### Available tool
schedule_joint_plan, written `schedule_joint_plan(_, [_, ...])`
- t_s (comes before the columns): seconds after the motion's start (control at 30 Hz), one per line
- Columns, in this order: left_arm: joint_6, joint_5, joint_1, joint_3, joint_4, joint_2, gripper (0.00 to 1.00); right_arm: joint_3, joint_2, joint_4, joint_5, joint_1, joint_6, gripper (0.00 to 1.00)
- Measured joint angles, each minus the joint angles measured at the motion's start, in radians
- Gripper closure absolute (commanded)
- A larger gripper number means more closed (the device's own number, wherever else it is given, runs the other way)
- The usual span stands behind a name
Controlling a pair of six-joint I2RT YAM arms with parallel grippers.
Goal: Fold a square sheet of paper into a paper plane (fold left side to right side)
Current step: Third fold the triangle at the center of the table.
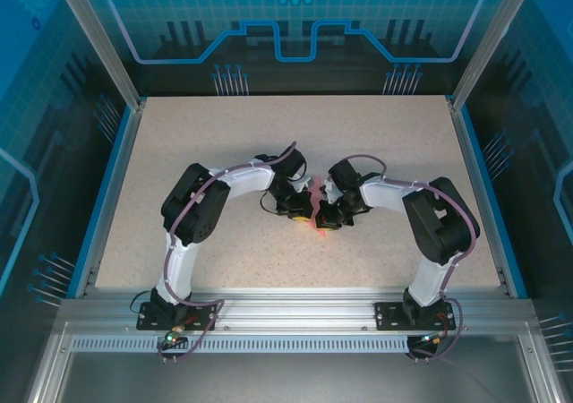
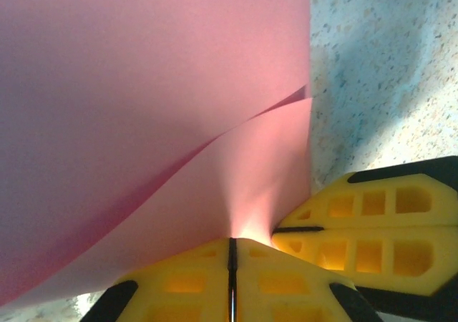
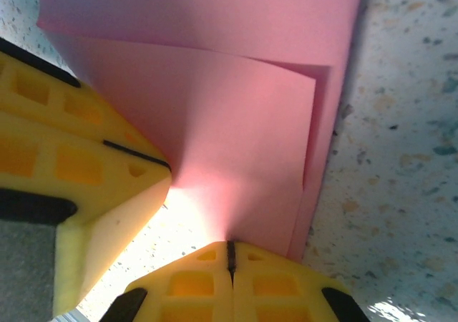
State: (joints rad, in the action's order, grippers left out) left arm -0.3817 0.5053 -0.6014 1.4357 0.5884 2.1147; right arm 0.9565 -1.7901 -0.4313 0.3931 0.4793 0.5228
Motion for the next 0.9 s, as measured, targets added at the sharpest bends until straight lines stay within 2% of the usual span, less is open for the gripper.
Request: schedule_joint_plan(0.9, [0.069,-0.049,0.008,-0.014,-0.011,-0.002,0.92,0.005,-0.002,-0.009,-0.014,0.0,-0.016,1.0])
